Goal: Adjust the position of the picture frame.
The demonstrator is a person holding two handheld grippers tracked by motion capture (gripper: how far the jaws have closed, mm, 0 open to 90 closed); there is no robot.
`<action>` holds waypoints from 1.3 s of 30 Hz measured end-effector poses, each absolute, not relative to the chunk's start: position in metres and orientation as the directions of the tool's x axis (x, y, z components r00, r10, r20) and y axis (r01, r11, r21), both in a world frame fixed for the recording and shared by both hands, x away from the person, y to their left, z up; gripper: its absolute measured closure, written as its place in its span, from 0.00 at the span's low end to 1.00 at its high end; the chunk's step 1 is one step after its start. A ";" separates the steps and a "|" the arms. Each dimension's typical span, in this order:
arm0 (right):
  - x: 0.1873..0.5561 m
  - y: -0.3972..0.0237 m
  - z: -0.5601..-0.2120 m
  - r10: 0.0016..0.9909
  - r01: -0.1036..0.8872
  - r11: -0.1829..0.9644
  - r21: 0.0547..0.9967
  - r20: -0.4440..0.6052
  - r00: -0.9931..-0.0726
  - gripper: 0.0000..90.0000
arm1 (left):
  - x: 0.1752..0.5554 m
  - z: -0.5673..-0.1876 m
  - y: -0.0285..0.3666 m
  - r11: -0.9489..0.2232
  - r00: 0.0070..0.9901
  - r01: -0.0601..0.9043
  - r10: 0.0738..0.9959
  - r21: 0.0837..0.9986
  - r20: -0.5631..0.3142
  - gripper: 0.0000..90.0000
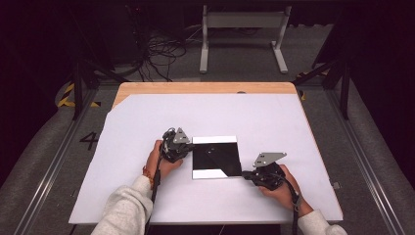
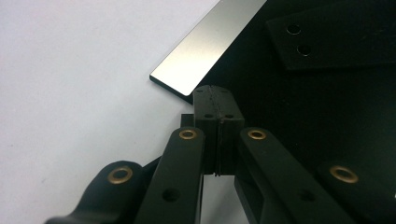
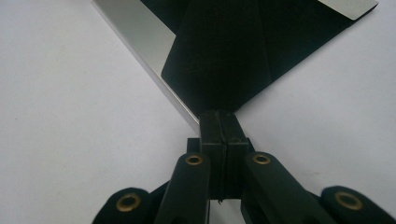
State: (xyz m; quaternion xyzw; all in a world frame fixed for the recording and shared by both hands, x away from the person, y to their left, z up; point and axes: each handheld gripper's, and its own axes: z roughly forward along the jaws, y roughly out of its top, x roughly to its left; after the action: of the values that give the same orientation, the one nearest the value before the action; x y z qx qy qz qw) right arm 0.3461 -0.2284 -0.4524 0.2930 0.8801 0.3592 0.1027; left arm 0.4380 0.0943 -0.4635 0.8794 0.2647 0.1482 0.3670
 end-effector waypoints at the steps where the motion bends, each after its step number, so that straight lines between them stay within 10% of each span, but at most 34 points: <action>1: 0.346 -0.228 -0.452 0.590 0.442 0.570 0.692 0.030 -0.807 1.00 | 0.439 -0.463 0.094 -0.590 0.816 0.358 0.575 0.724 0.065 1.00; 39: 0.325 -0.251 -0.433 0.579 0.414 0.585 0.698 -0.001 -0.815 0.97 | 0.318 -0.443 0.207 -0.491 0.778 0.356 0.627 0.795 0.040 0.89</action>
State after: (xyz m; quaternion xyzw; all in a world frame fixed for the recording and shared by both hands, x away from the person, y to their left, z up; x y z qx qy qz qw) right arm 0.3249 -0.2505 -0.4334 0.2812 0.8827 0.3586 0.1149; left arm 0.3180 0.2070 -0.4426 0.8476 0.2900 0.1646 0.4127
